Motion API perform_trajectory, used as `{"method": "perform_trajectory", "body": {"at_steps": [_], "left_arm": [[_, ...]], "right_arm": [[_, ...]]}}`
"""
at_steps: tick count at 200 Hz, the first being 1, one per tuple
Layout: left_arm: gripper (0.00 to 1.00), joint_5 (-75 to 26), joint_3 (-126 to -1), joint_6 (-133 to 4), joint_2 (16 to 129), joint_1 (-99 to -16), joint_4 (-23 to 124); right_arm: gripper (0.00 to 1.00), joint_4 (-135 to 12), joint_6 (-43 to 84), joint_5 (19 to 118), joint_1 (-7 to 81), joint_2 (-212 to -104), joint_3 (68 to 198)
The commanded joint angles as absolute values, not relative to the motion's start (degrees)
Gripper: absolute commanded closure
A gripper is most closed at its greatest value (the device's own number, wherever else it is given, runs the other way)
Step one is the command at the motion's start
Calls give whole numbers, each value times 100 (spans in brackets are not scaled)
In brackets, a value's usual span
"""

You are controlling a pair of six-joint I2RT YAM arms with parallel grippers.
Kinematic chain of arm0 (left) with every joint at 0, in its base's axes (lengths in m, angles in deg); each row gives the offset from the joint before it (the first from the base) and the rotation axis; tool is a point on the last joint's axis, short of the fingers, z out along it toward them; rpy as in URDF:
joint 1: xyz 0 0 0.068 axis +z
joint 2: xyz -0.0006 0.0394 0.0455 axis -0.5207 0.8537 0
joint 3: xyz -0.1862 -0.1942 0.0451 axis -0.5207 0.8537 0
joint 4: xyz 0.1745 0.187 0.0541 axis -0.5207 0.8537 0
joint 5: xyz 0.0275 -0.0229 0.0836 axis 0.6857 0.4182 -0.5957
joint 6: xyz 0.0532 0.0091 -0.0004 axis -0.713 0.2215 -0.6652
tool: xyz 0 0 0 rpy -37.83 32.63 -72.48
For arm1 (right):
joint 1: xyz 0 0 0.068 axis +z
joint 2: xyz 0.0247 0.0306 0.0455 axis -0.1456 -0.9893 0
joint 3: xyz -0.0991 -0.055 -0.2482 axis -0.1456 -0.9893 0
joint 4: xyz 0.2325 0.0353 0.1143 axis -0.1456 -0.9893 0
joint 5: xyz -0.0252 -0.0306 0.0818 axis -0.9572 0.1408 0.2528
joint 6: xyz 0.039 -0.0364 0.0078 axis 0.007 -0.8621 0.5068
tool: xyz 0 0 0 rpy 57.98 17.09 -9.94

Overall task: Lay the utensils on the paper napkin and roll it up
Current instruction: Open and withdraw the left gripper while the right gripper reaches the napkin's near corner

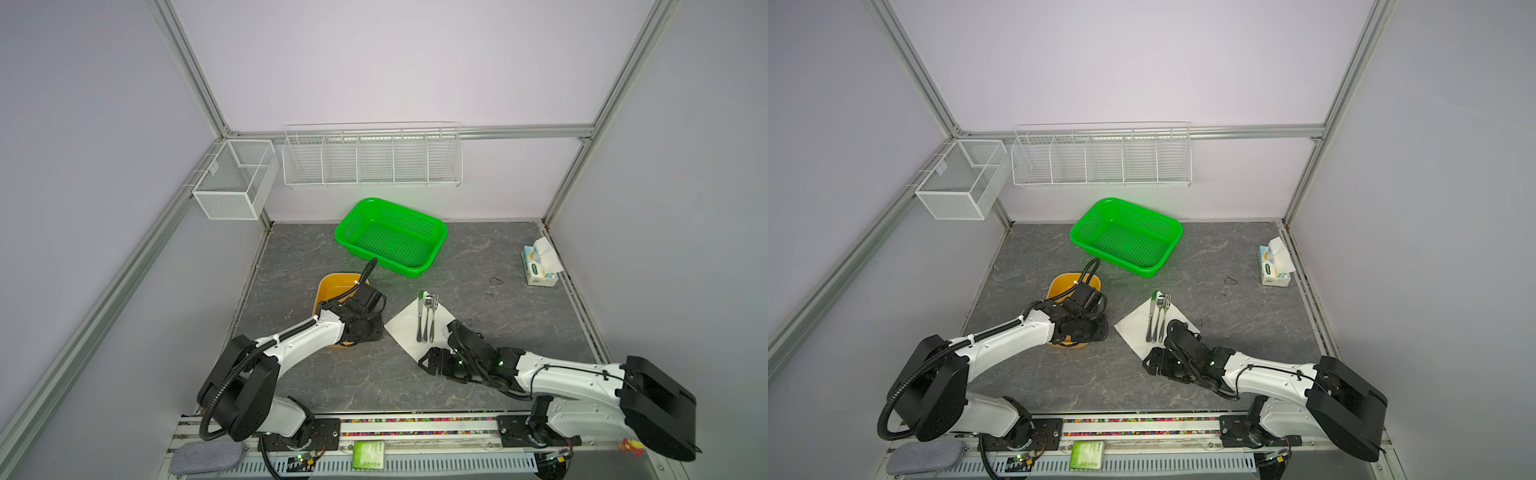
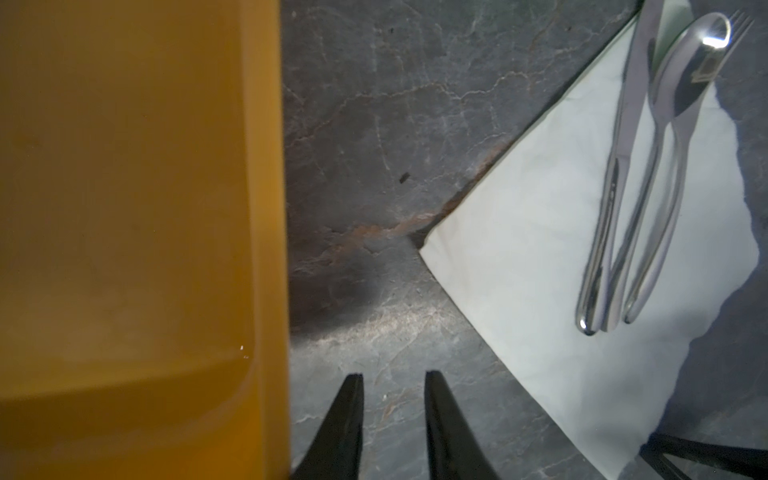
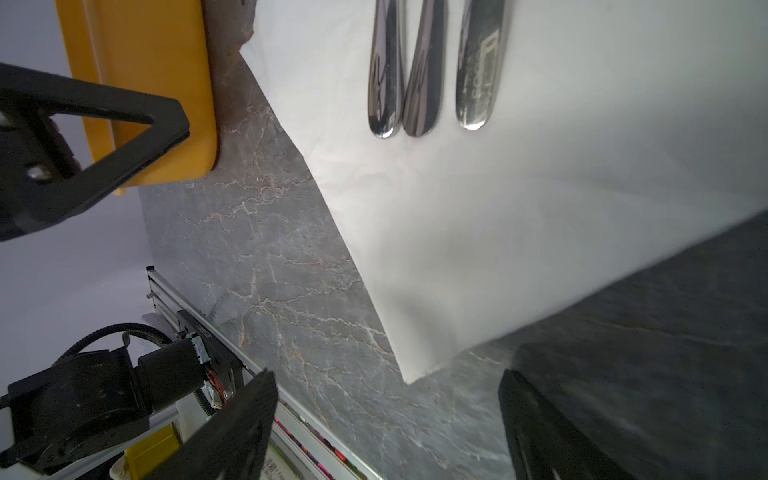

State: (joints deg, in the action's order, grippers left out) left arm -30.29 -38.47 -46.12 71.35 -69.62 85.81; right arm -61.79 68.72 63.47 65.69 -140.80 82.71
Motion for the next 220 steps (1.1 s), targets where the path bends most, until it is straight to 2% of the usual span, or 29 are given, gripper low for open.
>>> {"method": "perform_trajectory", "body": {"at_steps": [1,54,156,193,220], "left_arm": [[72,-3069,-3775,-4762,6730,-6935,8476],[69,-2820,-3583,-4911,6164,-6935,8064],[68,-3099,-3577,-4956,5713,-6928,7926],[67,-2874,-3521,-4956,5761,-6935,7743],[66,-2313,-3543,-5096,5938,-6935,7508]], "right_arm": [[14,-5822,7227,6482,6629,-14177,8173],[14,-5389,7240,6542,6629,-14296,8091],[13,-5090,7011,6191,6403,-14290,8317],[12,-5084,6945,6176,6241,-14170,8358],[11,-5198,6871,6180,6067,-14134,8465]]}}
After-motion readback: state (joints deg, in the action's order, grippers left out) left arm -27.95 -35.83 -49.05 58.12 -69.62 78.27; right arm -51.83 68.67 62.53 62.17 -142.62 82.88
